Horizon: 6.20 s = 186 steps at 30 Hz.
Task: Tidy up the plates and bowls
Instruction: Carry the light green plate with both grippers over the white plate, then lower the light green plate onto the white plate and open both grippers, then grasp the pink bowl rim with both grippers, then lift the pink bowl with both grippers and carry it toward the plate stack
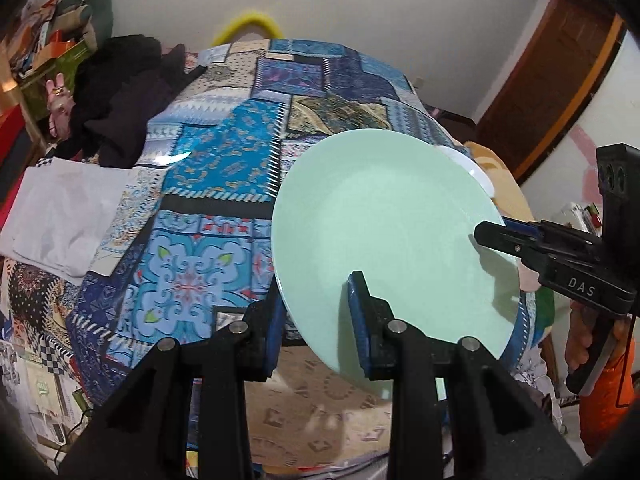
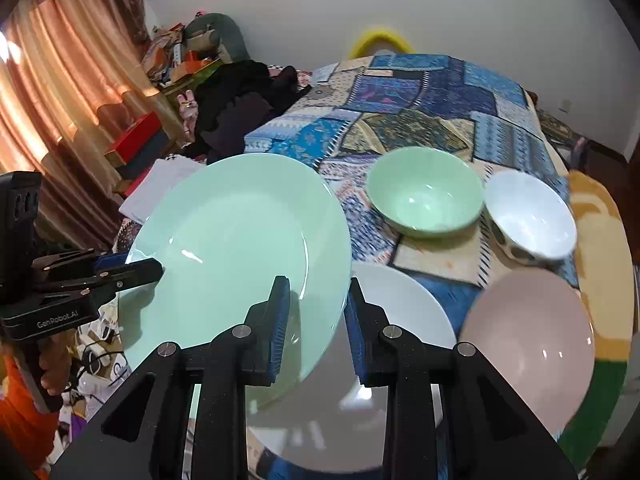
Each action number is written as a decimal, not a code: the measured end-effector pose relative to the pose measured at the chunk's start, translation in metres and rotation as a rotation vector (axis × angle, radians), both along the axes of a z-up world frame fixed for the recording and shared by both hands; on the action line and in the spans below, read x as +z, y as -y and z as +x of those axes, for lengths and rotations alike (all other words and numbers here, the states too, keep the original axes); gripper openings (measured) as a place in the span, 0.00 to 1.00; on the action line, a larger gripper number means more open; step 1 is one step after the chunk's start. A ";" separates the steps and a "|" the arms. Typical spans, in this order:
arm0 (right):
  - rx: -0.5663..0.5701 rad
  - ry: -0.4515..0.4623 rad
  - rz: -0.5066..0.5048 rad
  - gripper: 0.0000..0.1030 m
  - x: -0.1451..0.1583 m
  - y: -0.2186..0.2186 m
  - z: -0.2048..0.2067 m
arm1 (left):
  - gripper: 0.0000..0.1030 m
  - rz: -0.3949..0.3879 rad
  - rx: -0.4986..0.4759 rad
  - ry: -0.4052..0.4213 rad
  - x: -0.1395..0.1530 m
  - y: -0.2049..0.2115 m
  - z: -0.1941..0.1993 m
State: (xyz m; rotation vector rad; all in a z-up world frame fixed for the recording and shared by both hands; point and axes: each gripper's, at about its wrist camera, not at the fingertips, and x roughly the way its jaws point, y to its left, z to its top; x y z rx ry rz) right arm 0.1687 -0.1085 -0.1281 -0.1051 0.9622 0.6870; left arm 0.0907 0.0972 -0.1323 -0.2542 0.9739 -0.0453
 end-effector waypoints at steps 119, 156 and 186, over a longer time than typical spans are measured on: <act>-0.455 -0.030 0.028 0.35 -0.063 0.197 0.019 | 0.48 0.061 -0.391 -0.142 -0.082 0.235 0.159; -0.448 0.037 0.065 0.25 -0.016 0.173 0.014 | 0.25 -0.004 -0.403 -0.105 -0.041 0.231 0.137; -0.103 0.110 0.037 0.25 0.007 -0.007 -0.007 | 0.25 -0.047 -0.084 0.005 -0.003 0.044 0.043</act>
